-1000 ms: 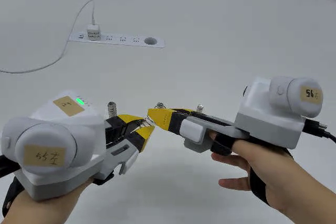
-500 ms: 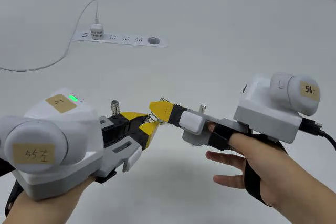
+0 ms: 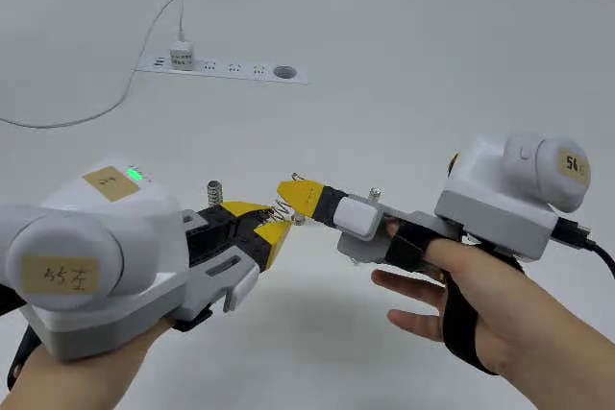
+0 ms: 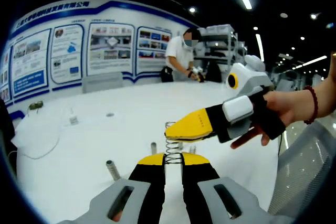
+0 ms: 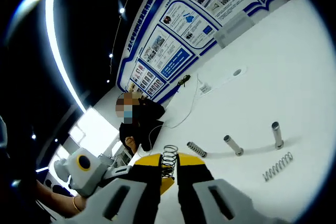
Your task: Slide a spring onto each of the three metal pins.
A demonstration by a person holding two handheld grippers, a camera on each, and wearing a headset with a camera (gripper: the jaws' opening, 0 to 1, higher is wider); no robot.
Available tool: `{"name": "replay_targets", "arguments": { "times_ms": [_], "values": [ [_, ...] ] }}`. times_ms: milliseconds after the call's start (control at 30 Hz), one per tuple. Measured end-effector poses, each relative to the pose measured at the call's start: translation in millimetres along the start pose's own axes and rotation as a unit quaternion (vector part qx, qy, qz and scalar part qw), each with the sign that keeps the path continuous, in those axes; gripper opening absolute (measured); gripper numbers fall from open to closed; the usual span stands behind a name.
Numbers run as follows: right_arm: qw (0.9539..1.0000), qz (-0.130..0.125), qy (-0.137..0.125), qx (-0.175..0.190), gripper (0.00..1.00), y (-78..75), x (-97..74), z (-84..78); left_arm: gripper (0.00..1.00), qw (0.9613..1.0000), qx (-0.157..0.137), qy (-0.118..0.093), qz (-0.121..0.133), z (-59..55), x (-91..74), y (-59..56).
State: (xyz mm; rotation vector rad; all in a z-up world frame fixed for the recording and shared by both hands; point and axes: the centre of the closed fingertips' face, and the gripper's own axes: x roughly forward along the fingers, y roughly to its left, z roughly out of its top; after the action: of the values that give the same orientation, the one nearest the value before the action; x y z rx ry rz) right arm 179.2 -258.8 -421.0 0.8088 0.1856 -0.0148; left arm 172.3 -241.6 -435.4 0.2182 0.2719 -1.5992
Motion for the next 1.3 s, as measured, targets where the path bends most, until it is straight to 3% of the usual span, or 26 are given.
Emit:
{"name": "replay_targets", "arguments": {
  "times_ms": [200,533,700,900,1000,1300],
  "values": [
    [0.9999,0.002,0.007,-0.015,0.11,-0.2,0.3,-2.9,0.11,0.9998,0.009,0.016,-0.001,-4.3,1.3,0.9],
    [0.9966,-0.008,0.013,-0.081,0.11,-0.4,1.7,-2.8,0.15,0.9995,0.001,0.033,-0.001,-11.5,3.2,1.6],
    [0.9903,-0.018,0.016,-0.137,0.11,-2.7,2.2,1.5,0.2,0.9992,0.005,0.041,-0.002,-16.3,2.2,0.3],
    [0.9782,-0.026,0.021,-0.205,0.11,-4.3,4.4,10.1,0.24,0.9989,0.005,0.046,0.003,-23.7,-1.5,0.4],
    [0.9778,-0.033,0.017,-0.206,0.11,-7.5,6.3,15.9,0.26,0.9986,0.01,0.051,0.007,-27.5,-3.3,0.6],
    [0.9693,-0.065,0.003,-0.237,0.11,-25.2,12.5,35.4,0.33,0.9981,0.018,0.058,0.004,-33.8,-4.8,-3.5]
  ]
}}
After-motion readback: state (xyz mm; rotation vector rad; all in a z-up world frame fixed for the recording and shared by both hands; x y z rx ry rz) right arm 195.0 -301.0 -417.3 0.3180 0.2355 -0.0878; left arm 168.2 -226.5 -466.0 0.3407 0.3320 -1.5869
